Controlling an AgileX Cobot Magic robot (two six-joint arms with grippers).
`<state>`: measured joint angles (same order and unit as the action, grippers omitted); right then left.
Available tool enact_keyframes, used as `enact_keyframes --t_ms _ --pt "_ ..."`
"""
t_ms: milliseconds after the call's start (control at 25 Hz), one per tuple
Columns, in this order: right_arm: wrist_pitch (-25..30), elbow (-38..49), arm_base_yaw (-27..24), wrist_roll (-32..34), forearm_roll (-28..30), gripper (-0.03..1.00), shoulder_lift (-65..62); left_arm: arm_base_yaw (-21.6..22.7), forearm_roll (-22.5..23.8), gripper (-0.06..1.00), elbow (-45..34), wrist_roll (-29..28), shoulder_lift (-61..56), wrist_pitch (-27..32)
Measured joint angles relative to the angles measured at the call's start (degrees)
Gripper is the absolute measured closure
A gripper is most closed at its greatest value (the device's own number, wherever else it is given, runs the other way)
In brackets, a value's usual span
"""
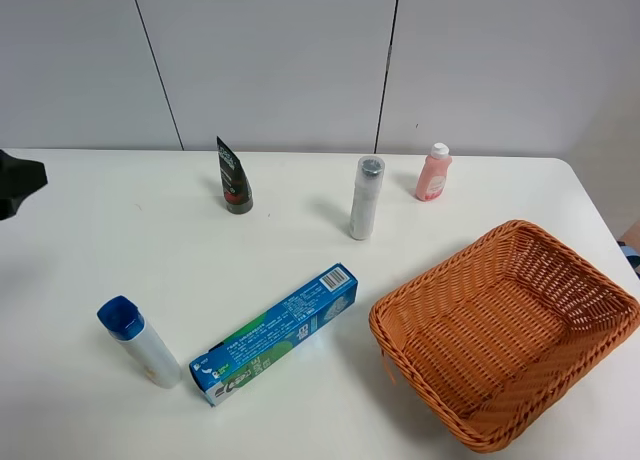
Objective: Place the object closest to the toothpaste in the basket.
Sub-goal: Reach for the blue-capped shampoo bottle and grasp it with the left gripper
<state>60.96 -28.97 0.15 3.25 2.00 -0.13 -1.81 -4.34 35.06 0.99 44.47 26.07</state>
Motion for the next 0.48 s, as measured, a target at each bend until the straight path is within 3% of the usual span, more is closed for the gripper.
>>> enact_keyframes --t_ms 120,280,480 --pt "0.0 0.0 0.0 0.0 0.0 -0.03 0.0 -0.11 -0.24 -0.05 0.0 0.05 -1.95 3.91" --pt "0.0 0.0 0.0 0.0 0.0 -0.03 0.0 -0.11 -0.72 -0.05 0.0 0.05 -7.22 13.41" --pt "0.0 0.0 0.0 0.0 0.0 -0.03 0.0 -0.11 -6.5 -0.05 0.0 0.05 -12.12 22.38"
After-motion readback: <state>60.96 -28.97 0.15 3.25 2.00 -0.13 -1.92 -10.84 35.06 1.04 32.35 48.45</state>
